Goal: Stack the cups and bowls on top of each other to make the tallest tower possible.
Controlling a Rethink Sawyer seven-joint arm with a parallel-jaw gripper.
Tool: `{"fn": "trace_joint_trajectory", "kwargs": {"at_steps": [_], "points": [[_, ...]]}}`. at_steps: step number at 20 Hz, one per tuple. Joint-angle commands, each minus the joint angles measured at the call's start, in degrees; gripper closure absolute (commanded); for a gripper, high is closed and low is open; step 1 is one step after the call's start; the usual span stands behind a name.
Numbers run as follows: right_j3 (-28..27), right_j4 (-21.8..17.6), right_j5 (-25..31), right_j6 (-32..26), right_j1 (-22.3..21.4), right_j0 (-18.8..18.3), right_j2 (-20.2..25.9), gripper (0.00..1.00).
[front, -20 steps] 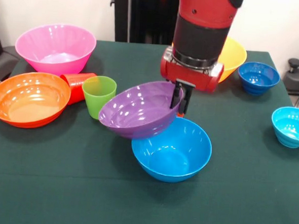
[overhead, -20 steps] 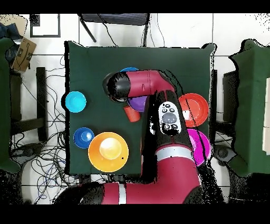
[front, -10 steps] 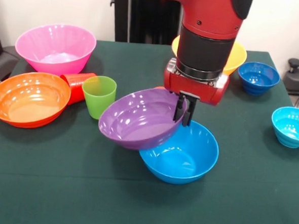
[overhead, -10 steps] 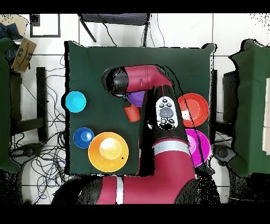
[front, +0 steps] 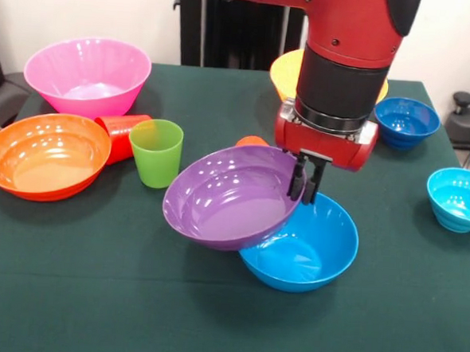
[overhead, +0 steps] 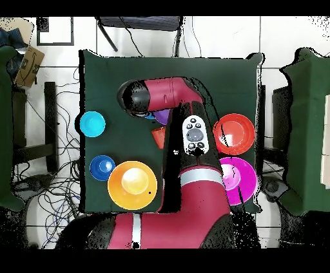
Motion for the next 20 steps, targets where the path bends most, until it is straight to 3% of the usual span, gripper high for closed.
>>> {"fn": "trace_joint_trajectory", "kwargs": {"at_steps": [1, 7, 20], "points": [[-3.6, -2.9, 4.9, -4.0, 2.2, 3.5, 2.0, 1.0], [-4.8, -2.6, 6.5, -3.1, 2.7, 5.2, 0.4, 1.0], [-3.9, -2.5, 3.6, -1.5, 3.2, 6.8, -0.8, 1.0]]}}
